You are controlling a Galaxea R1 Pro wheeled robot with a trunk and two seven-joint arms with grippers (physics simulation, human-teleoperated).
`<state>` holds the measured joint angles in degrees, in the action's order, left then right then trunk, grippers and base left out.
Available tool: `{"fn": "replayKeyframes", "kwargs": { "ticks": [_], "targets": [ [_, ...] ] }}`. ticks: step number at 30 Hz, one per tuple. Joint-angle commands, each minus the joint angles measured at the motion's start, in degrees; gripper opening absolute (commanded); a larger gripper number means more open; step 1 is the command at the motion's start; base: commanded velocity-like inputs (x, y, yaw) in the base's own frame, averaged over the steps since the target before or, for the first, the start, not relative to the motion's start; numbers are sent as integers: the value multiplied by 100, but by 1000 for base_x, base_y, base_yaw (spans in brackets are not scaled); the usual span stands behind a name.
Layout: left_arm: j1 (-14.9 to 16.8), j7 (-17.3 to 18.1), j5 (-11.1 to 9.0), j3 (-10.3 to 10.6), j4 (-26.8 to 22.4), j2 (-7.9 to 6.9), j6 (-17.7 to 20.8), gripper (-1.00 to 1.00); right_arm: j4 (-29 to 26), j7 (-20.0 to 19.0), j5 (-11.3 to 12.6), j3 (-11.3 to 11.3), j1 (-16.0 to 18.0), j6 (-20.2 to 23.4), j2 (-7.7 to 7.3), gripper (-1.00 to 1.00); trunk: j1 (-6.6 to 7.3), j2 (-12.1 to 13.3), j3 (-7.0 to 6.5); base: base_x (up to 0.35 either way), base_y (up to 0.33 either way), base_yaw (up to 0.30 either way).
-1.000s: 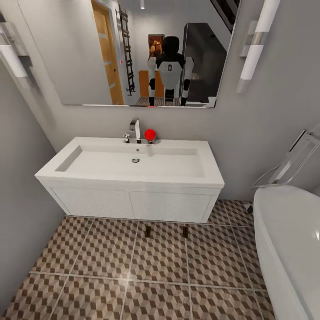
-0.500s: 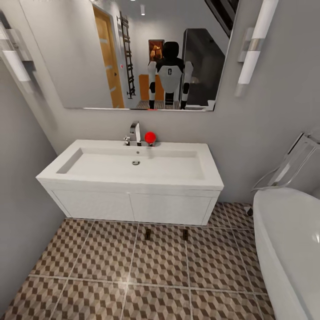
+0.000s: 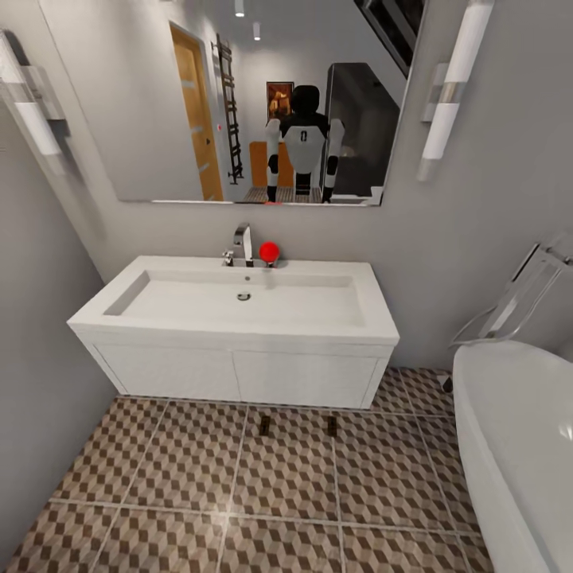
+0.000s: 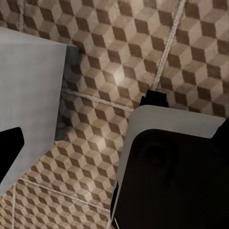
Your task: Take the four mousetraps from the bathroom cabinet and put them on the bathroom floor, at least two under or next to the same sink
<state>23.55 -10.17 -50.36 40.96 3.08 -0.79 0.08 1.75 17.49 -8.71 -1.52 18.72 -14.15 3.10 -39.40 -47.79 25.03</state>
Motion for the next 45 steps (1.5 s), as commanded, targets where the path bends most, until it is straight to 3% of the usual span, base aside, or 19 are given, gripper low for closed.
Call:
{"fn": "replayKeyframes", "kwargs": {
  "ticks": [1, 45],
  "targets": [
    [0, -1, 0, 0, 0, 0, -2, 100, 0, 0, 0, 1, 0, 0, 1, 100, 0, 0, -10, 0, 0, 0],
    [0, 4, 0, 0, 0, -1, -2, 100, 1, 0, -15, -3, 0, 18, 5, 100, 0, 0, -412, 0, 0, 0]
  ]
}}
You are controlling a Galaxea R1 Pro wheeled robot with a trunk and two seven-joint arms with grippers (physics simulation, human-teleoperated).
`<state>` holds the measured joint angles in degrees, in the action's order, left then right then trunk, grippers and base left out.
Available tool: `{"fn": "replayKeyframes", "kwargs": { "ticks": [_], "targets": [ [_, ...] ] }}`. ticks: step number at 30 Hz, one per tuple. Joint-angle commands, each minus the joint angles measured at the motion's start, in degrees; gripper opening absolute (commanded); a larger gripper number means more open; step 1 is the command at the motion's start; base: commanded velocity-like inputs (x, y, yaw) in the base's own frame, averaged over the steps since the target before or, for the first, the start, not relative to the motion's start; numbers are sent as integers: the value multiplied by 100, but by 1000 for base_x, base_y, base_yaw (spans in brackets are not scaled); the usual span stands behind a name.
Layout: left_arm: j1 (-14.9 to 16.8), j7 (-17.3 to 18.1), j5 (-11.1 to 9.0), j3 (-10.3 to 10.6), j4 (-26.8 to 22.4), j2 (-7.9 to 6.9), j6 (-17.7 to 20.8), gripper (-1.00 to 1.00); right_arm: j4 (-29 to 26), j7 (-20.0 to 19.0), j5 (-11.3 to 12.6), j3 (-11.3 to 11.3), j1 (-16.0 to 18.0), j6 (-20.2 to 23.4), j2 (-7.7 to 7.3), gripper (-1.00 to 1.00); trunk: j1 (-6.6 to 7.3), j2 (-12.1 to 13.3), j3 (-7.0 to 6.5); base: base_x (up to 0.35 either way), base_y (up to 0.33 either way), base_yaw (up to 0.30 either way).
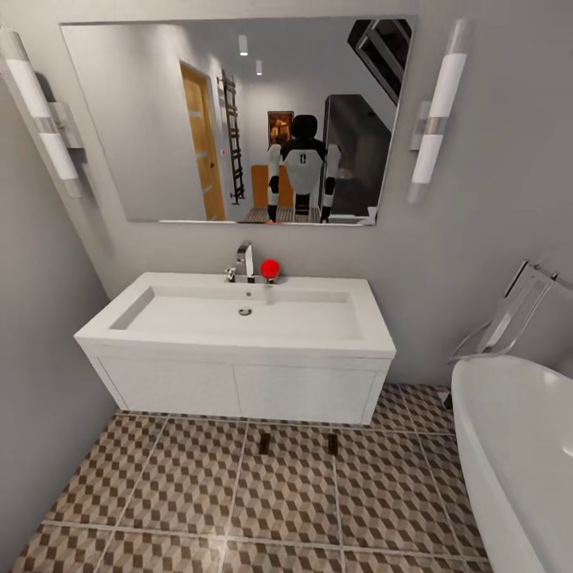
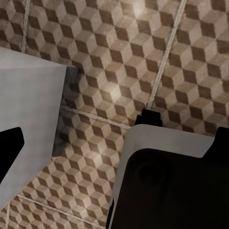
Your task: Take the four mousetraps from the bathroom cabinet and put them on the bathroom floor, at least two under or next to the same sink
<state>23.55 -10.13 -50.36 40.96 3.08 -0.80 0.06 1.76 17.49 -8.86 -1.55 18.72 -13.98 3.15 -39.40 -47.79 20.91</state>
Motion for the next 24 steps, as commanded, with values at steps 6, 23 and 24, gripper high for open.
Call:
{"fn": "replayKeyframes", "kwargs": {
  "ticks": [6, 23, 24],
  "targets": [
    [0, -4, 0, 0, 0, 1, 0, 100, 0, 0, -2, -2, 0, 0, -1, 100, 0, 0, -55, 0, 0, 0],
    [0, -4, 0, 0, 0, 0, 3, 100, 0, 0, -2, -3, 0, 0, -6, 100, 0, 0, -211, 0, 0, 0],
    [0, -4, 0, 0, 0, 0, 3, 100, 0, 0, -2, -3, 0, 0, -6, 100, 0, 0, -220, 0, 0, 0]
  ]
}}
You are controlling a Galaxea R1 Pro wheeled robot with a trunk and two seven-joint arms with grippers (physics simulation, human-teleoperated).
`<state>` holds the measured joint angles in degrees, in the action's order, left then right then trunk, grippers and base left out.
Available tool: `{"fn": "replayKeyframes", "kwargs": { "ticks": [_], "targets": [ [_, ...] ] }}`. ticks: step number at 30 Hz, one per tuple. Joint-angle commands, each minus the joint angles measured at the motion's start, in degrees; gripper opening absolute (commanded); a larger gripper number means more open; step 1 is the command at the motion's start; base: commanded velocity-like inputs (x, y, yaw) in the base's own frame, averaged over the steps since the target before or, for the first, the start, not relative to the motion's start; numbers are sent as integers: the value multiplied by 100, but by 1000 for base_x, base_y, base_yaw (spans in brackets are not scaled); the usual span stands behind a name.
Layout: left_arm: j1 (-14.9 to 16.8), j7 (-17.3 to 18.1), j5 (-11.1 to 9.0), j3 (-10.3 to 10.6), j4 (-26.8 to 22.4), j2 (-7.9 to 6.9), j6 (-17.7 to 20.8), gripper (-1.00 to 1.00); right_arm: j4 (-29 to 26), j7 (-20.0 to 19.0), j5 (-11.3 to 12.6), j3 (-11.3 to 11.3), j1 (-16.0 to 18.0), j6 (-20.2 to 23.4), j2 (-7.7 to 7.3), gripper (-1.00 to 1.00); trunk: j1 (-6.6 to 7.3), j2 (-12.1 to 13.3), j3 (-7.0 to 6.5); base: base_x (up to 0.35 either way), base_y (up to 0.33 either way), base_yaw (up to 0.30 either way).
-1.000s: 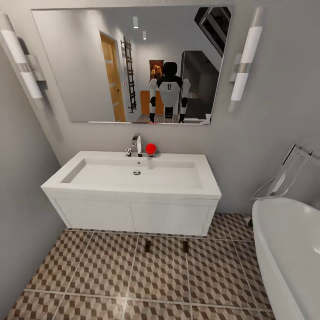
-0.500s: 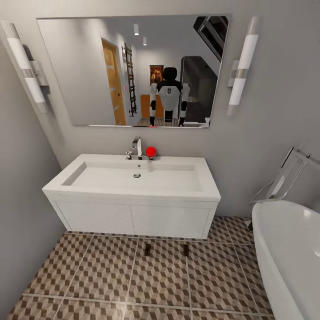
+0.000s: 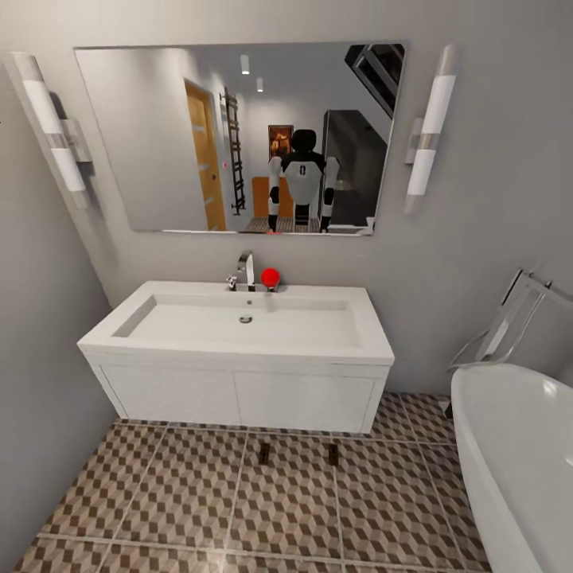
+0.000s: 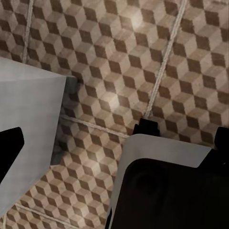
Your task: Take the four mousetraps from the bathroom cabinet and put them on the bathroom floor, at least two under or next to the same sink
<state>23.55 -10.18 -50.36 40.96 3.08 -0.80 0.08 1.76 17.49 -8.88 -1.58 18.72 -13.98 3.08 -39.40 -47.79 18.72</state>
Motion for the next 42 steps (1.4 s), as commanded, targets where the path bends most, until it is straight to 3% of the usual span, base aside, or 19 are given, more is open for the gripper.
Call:
{"fn": "replayKeyframes", "kwargs": {
  "ticks": [1, 42],
  "targets": [
    [0, 0, 0, 0, 0, 0, 0, 100, 0, 0, 0, 0, 0, 0, 0, 100, 0, 0, -10, 0, 0, 0],
    [0, 1, 0, 0, 0, -1, -1, 100, 0, 9, 10, 9, 0, -1, -20, 100, 0, 0, -351, 0, 0, 0]
  ]
}}
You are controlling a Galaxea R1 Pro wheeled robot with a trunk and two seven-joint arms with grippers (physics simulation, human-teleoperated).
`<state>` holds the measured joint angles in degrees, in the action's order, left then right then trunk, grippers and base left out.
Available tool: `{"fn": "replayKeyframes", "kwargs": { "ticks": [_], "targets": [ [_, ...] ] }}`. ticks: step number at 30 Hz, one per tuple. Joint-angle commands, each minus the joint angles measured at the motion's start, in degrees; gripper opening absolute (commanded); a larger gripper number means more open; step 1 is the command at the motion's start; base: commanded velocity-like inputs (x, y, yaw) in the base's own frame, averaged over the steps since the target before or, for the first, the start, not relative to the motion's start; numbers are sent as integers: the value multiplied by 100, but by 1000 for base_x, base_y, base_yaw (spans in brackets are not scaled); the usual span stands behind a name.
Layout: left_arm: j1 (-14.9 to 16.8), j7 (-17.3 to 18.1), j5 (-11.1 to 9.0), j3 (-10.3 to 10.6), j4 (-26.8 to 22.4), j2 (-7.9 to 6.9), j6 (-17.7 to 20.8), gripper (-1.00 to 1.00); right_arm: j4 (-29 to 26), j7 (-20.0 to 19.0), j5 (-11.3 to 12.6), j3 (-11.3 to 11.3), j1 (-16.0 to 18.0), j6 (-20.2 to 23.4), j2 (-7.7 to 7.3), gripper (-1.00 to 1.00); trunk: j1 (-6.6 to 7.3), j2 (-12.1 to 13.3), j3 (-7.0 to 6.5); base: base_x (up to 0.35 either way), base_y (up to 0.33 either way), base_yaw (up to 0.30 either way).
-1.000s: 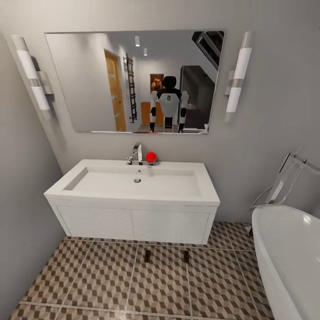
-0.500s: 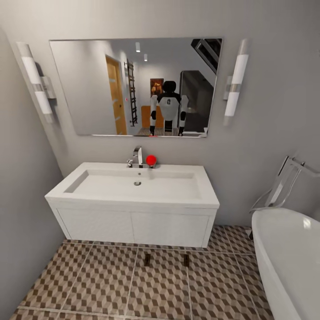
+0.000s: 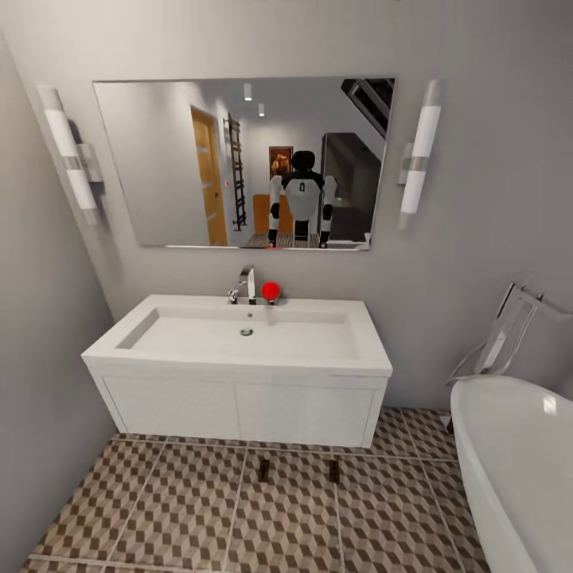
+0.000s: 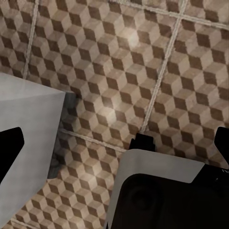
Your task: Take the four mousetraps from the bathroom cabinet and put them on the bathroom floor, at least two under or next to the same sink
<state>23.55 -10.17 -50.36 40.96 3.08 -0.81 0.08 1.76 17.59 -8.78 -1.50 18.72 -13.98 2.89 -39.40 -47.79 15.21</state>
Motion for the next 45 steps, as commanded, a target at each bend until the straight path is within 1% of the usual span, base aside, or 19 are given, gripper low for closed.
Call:
{"fn": "replayKeyframes", "kwargs": {
  "ticks": [1, 17, 20, 24, 33, 45],
  "targets": [
    [0, 0, 0, 0, 0, 0, 0, 100, 0, 0, 0, 0, 0, -2, 0, 100, 0, 0, -2, 0, 0, 0],
    [0, -1, 0, 0, 0, 1, -3, 100, -2, 8, -7, -1, 0, -8, 17, 100, 0, 0, -8, 0, 0, 0],
    [-44, 15, -7, -10, -30, -3, -97, 100, -19, -9, -24, -16, 31, -51, -80, 100, 0, 0, -8, 0, 0, 0],
    [-44, 15, -5, -8, -29, -5, -87, 100, -14, -9, -25, -17, 33, -48, -76, 100, 0, 0, -8, 0, 0, 0],
    [-52, 15, -2, -1, -27, 1, -79, 100, -14, -7, -20, -14, 35, -53, -121, 100, 0, 0, -8, 0, 0, 0],
    [-53, 15, -7, 0, -26, 1, -78, 100, -17, -1, -13, -9, 35, -54, -128, 100, 0, 0, -8, -1, 0, 0]
  ]
}}
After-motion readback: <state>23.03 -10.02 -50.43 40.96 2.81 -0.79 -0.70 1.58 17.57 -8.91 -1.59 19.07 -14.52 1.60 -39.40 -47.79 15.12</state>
